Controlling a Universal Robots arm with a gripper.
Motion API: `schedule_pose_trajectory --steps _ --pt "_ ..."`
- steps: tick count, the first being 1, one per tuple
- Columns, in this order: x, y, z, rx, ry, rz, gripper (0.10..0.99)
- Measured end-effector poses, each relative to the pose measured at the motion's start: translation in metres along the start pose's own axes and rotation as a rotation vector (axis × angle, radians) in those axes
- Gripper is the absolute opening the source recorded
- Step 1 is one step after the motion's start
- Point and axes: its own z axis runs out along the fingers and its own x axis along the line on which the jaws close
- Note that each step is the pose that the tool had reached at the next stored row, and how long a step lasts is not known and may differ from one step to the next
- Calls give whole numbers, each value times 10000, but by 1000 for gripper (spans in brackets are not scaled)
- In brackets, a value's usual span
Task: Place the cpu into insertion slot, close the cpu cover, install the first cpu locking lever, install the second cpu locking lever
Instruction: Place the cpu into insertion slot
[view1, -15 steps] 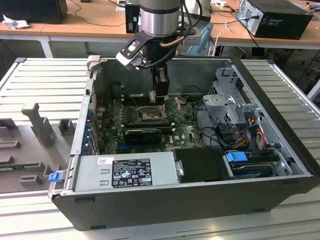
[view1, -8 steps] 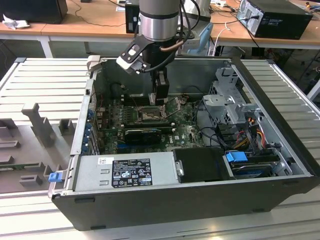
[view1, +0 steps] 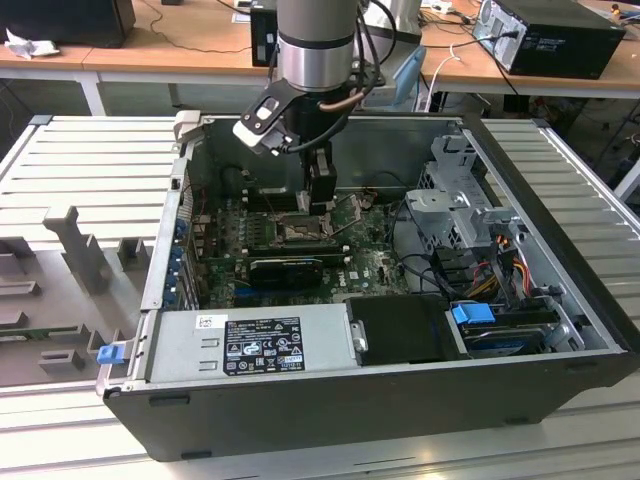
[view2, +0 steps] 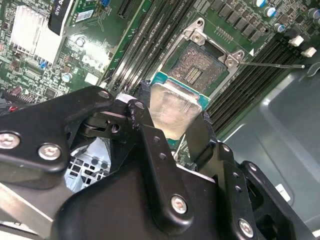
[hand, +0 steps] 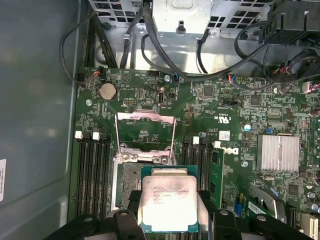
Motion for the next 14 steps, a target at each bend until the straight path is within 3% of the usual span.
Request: schedule_pose_trajectory --steps 6,9,14 --pt "76 -33 179 -2 -7 152 525" --pt "77 -40 217 -6 -25 448 525" --pt "79 -70 226 -6 -25 447 525"
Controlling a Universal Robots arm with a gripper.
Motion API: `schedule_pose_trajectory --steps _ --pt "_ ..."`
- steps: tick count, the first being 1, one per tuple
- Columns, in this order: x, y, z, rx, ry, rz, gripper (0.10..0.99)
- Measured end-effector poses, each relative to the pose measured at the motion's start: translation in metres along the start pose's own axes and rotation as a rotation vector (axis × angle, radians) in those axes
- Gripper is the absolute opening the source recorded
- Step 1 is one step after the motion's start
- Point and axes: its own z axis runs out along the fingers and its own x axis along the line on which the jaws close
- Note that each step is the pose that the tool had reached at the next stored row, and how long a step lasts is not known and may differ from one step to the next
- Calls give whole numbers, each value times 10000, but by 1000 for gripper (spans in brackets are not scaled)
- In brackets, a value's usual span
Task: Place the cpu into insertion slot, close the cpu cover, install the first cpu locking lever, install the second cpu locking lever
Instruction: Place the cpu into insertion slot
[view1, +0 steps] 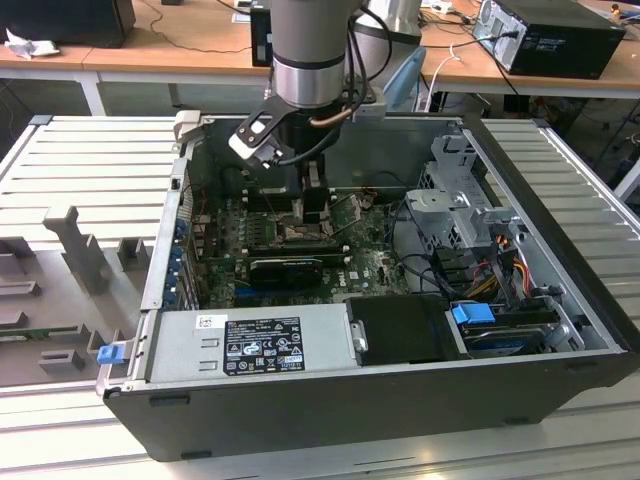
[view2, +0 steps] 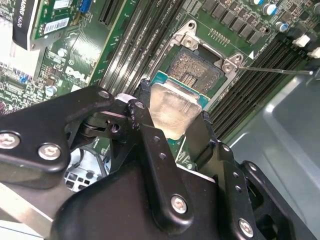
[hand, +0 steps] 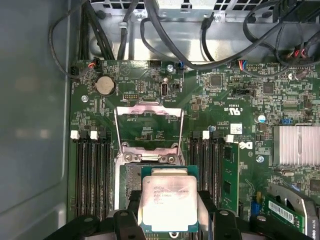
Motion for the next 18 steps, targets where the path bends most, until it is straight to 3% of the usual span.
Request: schedule_pose_trajectory --steps 7,13,18 --pt "5 -25 19 -2 3 0 525" --pt "140 -51 195 -1 -1 25 525" --pt "157 -90 304 -1 -2 43 525"
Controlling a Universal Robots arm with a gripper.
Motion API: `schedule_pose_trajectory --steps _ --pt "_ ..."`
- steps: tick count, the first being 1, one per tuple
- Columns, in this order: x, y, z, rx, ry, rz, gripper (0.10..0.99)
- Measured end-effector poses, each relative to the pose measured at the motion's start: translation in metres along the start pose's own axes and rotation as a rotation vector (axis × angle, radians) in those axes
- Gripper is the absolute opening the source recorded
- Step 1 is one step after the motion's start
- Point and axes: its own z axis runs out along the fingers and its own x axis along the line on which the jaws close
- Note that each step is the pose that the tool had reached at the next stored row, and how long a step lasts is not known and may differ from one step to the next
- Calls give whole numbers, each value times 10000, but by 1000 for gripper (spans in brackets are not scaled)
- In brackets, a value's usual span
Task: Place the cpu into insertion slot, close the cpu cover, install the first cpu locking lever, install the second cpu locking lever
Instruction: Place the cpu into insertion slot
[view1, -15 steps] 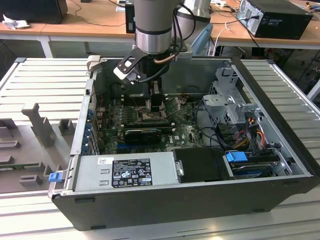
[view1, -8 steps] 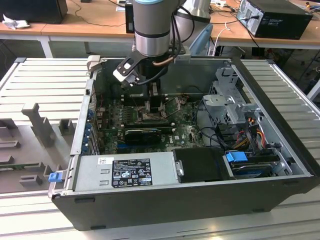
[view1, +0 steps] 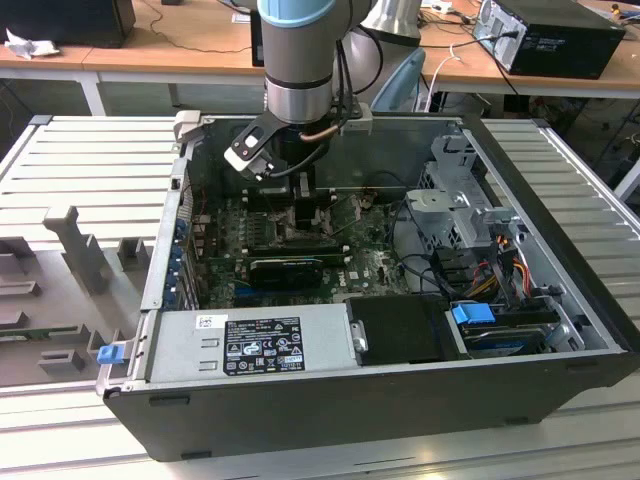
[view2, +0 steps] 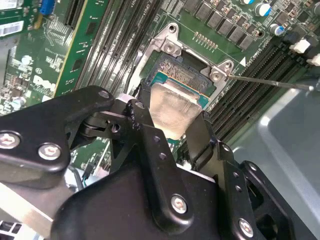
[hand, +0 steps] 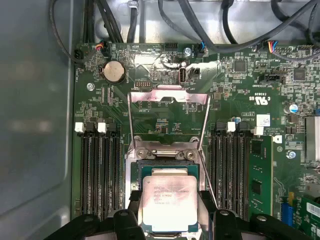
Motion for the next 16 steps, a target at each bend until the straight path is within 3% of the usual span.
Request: schedule_pose_trajectory --steps 6,14,15,16 --pt "-1 -37 150 -1 -4 54 525" --pt "48 -42 247 13 7 58 525" --pt "46 -42 240 17 -6 58 600" --pt "46 -42 237 17 -5 58 600"
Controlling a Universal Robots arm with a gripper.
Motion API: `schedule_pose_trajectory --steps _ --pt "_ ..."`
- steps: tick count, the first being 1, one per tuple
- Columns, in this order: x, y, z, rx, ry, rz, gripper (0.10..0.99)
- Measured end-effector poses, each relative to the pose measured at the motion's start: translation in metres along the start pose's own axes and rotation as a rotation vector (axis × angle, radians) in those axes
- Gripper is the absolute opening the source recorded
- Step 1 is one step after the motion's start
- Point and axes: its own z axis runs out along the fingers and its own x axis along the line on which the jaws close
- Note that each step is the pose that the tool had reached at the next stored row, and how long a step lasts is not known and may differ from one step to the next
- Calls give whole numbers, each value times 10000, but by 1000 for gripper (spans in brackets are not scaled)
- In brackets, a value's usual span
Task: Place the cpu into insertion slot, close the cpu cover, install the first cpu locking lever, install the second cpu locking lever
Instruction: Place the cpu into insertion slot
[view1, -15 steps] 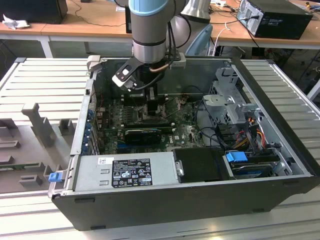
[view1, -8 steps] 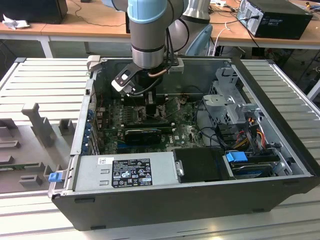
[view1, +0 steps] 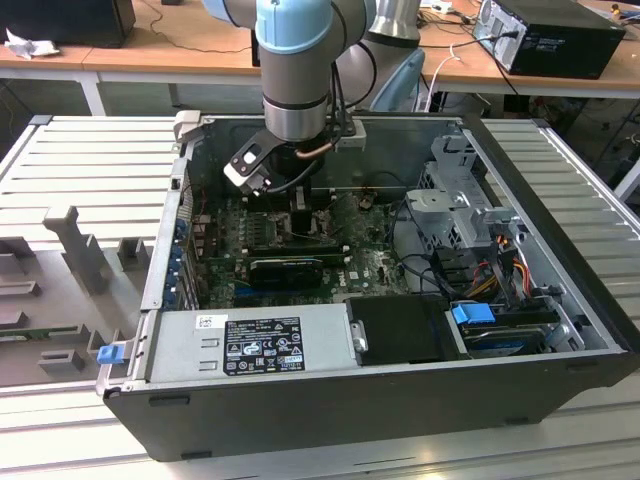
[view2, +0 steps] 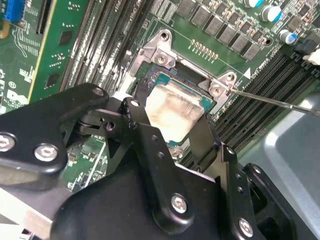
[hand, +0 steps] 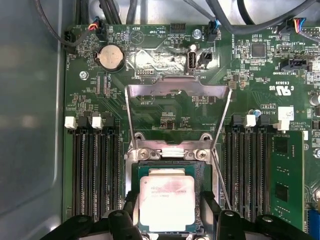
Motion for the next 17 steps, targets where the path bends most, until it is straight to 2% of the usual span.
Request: schedule_pose_trajectory --steps 4,7,9,15,17 --pt "-5 1 0 0 -63 25 600" --pt "-19 2 1 -1 -76 125 600" --pt "-45 2 1 -1 -53 132 600" --pt "-33 2 -1 0 2 134 600" --pt "-32 3 -33 0 10 137 600"
